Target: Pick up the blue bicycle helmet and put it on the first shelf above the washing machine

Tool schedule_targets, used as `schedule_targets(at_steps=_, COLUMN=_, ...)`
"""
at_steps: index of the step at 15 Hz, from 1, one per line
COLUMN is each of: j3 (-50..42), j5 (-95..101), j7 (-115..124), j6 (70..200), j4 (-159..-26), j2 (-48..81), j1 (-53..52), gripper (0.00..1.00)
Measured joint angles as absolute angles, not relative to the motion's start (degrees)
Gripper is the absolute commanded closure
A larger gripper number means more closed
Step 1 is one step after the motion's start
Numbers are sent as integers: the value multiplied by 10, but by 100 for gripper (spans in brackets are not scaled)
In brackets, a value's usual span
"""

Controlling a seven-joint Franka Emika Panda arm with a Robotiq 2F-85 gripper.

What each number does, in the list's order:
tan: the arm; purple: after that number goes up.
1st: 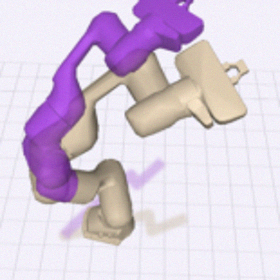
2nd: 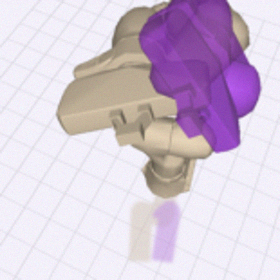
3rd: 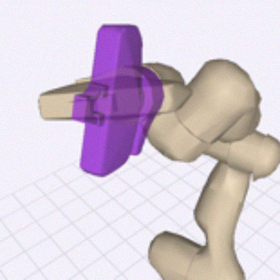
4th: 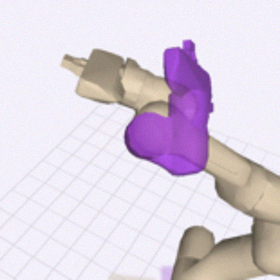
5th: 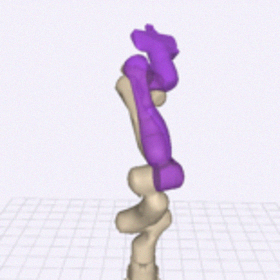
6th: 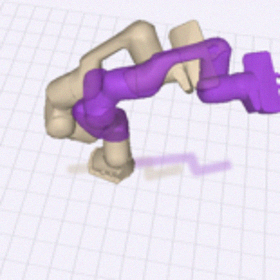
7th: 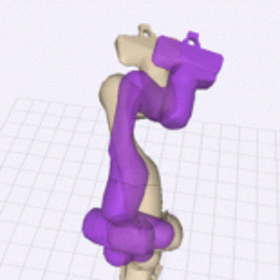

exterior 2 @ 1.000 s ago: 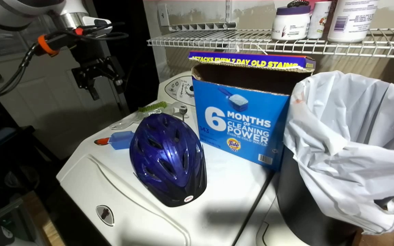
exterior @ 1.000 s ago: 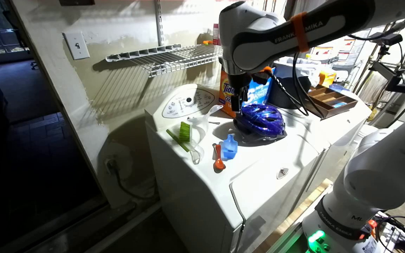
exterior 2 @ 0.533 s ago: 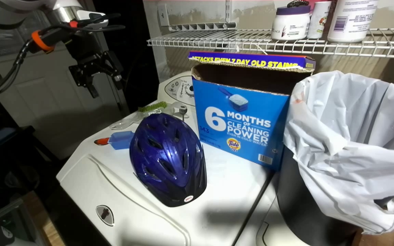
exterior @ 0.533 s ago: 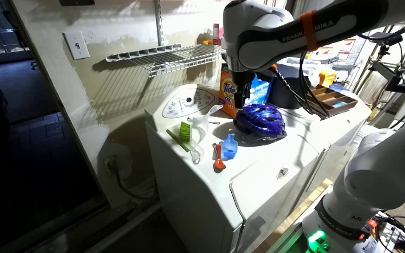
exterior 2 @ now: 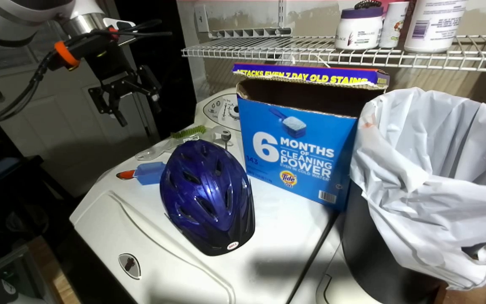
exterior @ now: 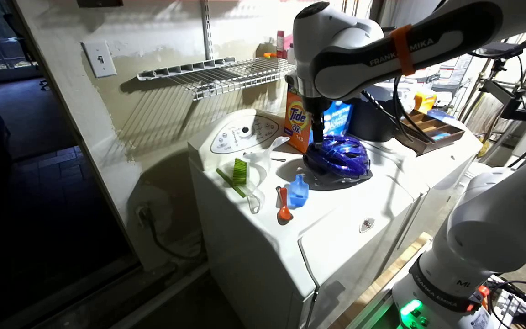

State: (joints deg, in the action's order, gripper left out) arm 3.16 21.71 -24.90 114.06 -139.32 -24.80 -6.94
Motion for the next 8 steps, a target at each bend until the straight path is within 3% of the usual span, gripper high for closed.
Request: schedule_targets(at_steps=8, j3=-7, j5=249, j7=-415, j6=1214, j4=-1472, j2=-283, j1=-70, gripper=0)
